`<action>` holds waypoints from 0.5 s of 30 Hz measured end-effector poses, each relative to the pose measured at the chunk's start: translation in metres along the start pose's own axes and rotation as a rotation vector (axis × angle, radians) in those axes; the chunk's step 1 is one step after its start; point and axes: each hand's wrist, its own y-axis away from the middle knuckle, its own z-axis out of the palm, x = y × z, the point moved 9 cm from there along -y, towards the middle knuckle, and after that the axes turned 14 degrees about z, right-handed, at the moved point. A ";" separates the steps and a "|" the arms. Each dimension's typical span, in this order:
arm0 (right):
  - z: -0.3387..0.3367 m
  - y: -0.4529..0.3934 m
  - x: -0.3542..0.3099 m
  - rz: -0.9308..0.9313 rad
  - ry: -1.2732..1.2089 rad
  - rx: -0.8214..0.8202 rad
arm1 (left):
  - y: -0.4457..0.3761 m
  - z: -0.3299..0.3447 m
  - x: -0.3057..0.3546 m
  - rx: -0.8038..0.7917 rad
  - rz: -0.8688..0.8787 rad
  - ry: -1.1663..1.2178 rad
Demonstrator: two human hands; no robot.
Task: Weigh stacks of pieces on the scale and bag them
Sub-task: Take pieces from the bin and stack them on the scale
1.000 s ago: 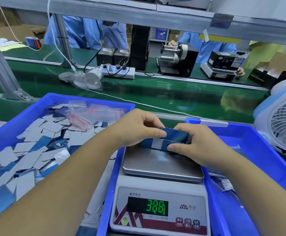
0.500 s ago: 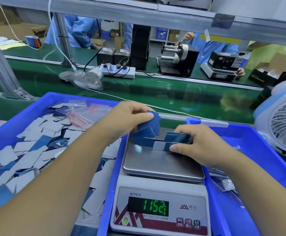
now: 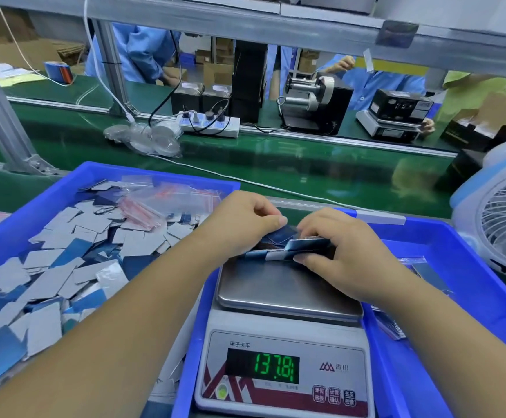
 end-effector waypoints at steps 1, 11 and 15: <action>-0.001 0.000 -0.002 -0.008 -0.006 0.017 | 0.000 0.001 0.002 -0.022 0.013 -0.043; -0.003 -0.001 0.017 0.137 -0.057 0.055 | 0.009 0.014 0.011 -0.213 -0.006 -0.132; 0.002 -0.003 0.018 0.150 -0.091 0.032 | 0.009 0.013 0.013 -0.137 0.000 -0.051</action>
